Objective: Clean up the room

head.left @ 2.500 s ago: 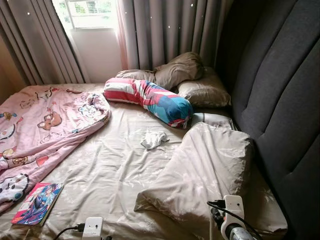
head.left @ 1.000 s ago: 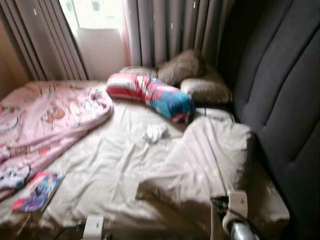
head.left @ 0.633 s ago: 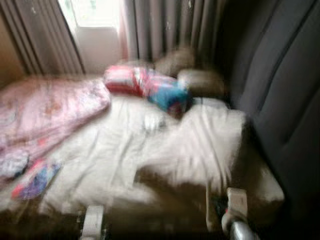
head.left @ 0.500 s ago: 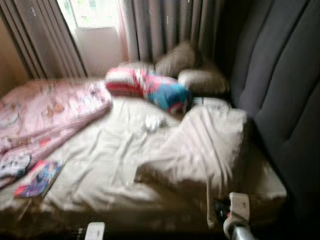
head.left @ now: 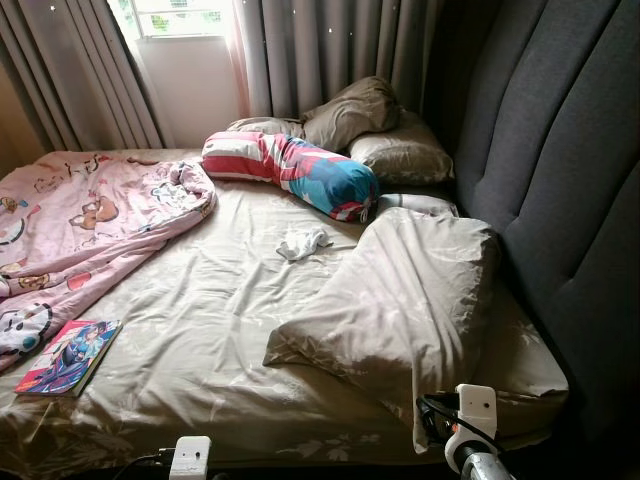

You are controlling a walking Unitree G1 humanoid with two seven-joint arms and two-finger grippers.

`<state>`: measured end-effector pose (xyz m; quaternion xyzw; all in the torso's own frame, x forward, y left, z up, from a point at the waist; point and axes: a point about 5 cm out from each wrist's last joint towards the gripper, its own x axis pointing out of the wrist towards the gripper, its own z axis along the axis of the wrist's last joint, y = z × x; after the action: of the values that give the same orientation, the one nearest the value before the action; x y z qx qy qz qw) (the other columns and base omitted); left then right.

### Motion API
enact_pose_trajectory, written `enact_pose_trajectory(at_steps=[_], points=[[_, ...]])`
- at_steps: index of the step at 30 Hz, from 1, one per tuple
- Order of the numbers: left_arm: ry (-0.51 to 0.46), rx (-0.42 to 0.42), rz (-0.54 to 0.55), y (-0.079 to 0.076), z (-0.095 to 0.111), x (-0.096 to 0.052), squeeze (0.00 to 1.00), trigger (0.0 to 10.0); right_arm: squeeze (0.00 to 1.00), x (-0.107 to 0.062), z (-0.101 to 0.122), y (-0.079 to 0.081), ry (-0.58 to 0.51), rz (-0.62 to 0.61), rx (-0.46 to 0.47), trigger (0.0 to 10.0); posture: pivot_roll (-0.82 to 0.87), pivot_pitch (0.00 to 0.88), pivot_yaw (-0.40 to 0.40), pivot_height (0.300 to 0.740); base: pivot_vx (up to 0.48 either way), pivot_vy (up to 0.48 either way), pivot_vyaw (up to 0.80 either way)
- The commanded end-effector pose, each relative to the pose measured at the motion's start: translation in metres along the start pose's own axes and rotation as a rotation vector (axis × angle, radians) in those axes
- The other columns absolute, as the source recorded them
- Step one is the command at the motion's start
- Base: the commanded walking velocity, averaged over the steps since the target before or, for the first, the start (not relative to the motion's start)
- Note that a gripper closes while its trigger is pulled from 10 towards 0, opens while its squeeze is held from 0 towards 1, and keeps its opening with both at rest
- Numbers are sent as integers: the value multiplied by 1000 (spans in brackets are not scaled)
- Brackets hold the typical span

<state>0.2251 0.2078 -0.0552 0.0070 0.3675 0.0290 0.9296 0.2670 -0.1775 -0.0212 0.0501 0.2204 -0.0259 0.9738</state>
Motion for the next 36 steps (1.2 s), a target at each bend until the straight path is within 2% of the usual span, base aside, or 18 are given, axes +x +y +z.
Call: enact_pose_trajectory(at_steps=[1, 7, 8, 9, 13, 31, 36], points=[[5, -5, 10, 5, -2, -1, 0, 10000, 1000, 2, 5, 3, -27, 3, 18, 10000, -55, 17, 10, 637, 0, 0, 0], [8, -5, 9, 4, -2, -1, 0, 10000, 1000, 1, 6, 3, -40, 1, 16, 10000, -55, 17, 10, 637, 0, 0, 0], [8, -5, 9, 4, -2, -1, 0, 10000, 600, 1, 6, 2, -41, 0, 15, 10000, -55, 16, 9, 637, 0, 0, 0], [9, -5, 10, 4, -2, -1, 0, 10000, 0, 1, 6, 2, -46, -1, 16, 10000, -56, 16, 10, 637, 0, 0, 0], [9, -4, 10, 4, -2, -1, 0, 10000, 0, 1, 6, 2, -51, -1, 17, 10000, -54, 16, 9, 637, 0, 0, 0], [10, -2, 13, 5, -3, -1, 0, 10000, 0, 1, 7, 2, -57, 0, 16, 10000, -54, 17, 10, 637, 349, 0, 0], [10, -2, 16, 5, -2, -1, 0, 10000, 0, 1, 7, 2, -58, 0, 16, 10000, -53, 17, 9, 637, 109, 0, 0]])
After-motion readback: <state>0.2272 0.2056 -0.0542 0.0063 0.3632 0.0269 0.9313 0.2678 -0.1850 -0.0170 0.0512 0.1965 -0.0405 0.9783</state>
